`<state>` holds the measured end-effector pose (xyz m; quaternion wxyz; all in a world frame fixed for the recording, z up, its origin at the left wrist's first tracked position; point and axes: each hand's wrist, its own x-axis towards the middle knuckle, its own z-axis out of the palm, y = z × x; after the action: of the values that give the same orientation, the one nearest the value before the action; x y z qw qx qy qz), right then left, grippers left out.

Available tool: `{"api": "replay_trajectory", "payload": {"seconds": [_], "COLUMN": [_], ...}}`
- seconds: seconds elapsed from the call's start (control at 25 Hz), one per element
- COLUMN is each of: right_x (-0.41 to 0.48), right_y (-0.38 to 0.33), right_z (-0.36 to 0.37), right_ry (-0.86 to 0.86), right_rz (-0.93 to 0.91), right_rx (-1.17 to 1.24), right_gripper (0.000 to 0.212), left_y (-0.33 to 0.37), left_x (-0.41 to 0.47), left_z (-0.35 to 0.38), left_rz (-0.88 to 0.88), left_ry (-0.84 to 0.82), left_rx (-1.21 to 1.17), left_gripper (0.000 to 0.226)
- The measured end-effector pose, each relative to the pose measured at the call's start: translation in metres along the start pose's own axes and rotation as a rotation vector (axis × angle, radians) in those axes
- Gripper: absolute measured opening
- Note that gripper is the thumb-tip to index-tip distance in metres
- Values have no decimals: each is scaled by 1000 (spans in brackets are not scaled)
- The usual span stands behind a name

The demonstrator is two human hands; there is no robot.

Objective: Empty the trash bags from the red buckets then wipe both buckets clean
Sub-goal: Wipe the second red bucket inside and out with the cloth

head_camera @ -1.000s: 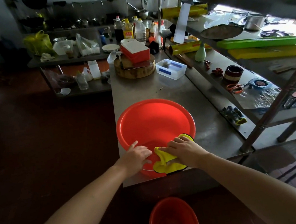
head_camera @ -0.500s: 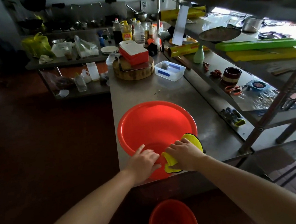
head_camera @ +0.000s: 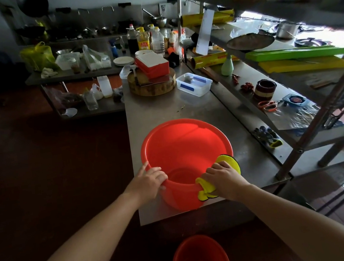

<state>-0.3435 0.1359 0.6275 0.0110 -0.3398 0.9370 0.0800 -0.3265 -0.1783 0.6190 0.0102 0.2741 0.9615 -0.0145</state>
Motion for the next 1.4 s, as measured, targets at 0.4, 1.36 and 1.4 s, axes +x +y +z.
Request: {"api": "replay_trajectory", "payload": {"seconds": [0.4, 1.36, 1.4], "right_x": [11, -15, -14], "right_y": [-41, 19, 18], "right_z": [-2, 1, 1], "right_ry": [78, 75, 64], "right_rz": [-28, -35, -25], "right_rx": [-21, 42, 35], "right_gripper": [58, 60, 60], "left_y": [50, 1, 1], "left_x": [12, -2, 0], "left_z": [17, 1, -1], "left_rz": [75, 39, 33], "left_ry": [101, -33, -52], "left_rx": [-154, -58, -24], "left_gripper": [42, 43, 47]}}
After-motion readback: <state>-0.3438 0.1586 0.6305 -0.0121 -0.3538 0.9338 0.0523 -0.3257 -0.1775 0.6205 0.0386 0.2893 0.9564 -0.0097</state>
